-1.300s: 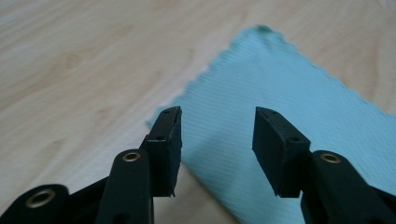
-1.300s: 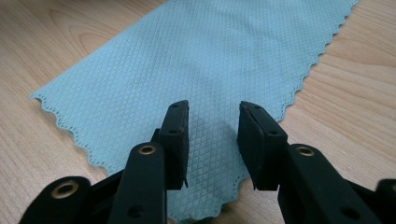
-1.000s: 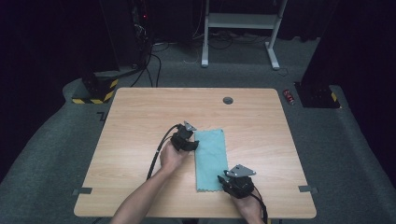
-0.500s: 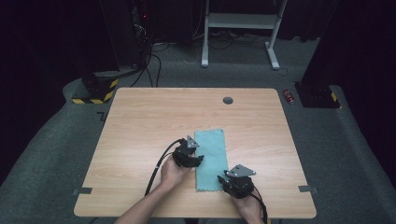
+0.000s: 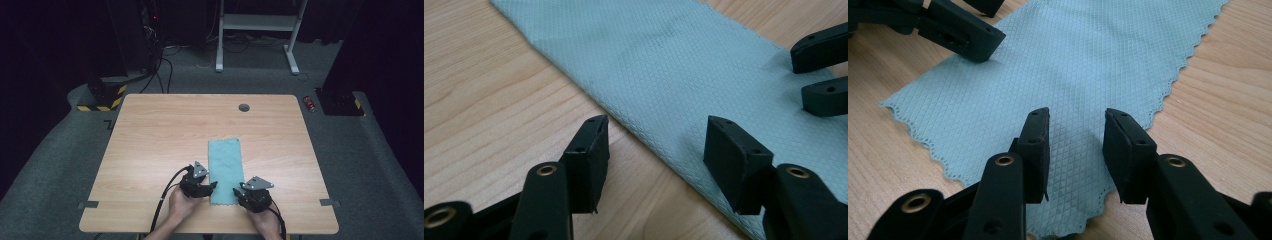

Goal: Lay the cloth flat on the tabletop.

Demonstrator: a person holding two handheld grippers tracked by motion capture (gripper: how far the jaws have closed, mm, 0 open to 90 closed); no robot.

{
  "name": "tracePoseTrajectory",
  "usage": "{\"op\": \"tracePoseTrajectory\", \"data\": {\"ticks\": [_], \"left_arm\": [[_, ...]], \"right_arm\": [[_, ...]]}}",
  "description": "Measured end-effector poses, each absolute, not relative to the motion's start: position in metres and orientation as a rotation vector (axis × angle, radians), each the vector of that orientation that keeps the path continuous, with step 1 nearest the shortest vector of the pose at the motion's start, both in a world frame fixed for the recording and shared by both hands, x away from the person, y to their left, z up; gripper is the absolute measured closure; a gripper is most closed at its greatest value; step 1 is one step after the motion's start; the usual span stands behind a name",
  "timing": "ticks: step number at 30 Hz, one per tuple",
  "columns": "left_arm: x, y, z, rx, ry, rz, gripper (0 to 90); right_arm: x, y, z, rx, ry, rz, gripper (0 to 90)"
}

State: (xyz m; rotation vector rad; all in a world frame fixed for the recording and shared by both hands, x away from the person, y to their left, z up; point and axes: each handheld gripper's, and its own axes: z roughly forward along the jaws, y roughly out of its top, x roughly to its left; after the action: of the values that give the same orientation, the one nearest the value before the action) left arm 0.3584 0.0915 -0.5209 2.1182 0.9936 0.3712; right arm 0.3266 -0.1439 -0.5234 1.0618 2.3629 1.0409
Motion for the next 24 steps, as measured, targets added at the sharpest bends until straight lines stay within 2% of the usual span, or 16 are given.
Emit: {"op": "tracePoseTrajectory", "data": {"ticks": [7,24], "left_arm": [[0.3504,0.0926,-0.5256,2.097,0.998,0.464,39.1],[0.3488,0.0915,-0.5261,2.091,1.015,0.459,35.3]], "right_arm": [[0.3264,-0.1436,-0.5235,1.064,2.361,1.039,63.0],[0.3262,-0.1432,-0.5236,1.066,2.358,1.04,63.0]]}}
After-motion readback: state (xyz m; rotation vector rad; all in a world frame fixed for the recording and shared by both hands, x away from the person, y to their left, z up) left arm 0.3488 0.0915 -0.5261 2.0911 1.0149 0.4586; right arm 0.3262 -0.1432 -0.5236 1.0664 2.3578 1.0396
